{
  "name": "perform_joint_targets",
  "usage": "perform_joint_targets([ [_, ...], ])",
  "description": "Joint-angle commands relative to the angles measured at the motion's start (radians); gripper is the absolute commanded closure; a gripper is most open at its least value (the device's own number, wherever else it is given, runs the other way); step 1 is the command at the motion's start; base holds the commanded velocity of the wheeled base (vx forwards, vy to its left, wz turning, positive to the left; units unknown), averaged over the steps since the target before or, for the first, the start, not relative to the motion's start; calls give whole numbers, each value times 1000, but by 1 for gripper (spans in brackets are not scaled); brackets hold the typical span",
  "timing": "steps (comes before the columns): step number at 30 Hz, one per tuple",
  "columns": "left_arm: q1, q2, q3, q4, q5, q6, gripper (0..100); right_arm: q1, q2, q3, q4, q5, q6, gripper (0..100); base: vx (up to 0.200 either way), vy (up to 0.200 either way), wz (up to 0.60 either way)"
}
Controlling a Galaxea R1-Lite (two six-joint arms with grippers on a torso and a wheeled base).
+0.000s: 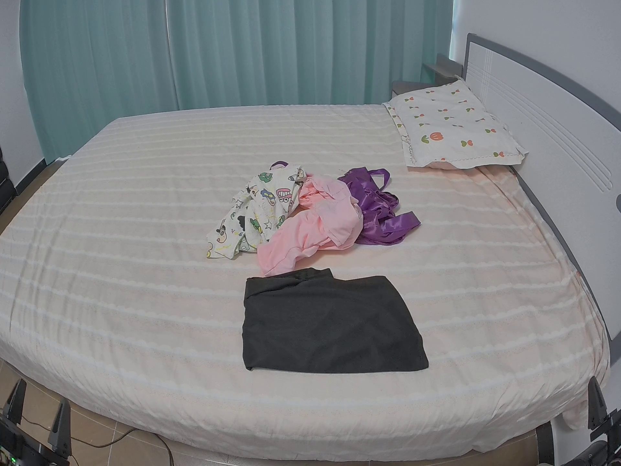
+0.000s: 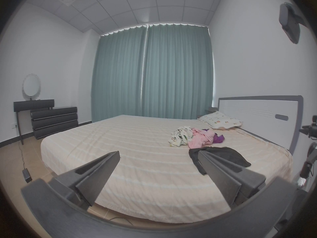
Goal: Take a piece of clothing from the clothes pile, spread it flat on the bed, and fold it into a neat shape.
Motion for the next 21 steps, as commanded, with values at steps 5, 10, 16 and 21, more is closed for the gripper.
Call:
perform_joint_targets([
  [5, 0, 6, 18, 21, -45, 72, 0, 0, -11, 8, -5, 6, 53, 0, 0, 0, 0],
  [10, 0, 6, 18, 24, -45, 69, 0, 0, -11, 8, -2, 55, 90, 0, 0, 0, 0],
  [16, 0, 6, 18, 24, -43, 68, 0, 0, -11, 8, -4, 121, 130, 0, 0, 0, 0],
  [21, 0, 6, 18, 24, -43, 66, 0, 0, -11, 2, 19, 174, 129, 0, 0, 0, 0],
])
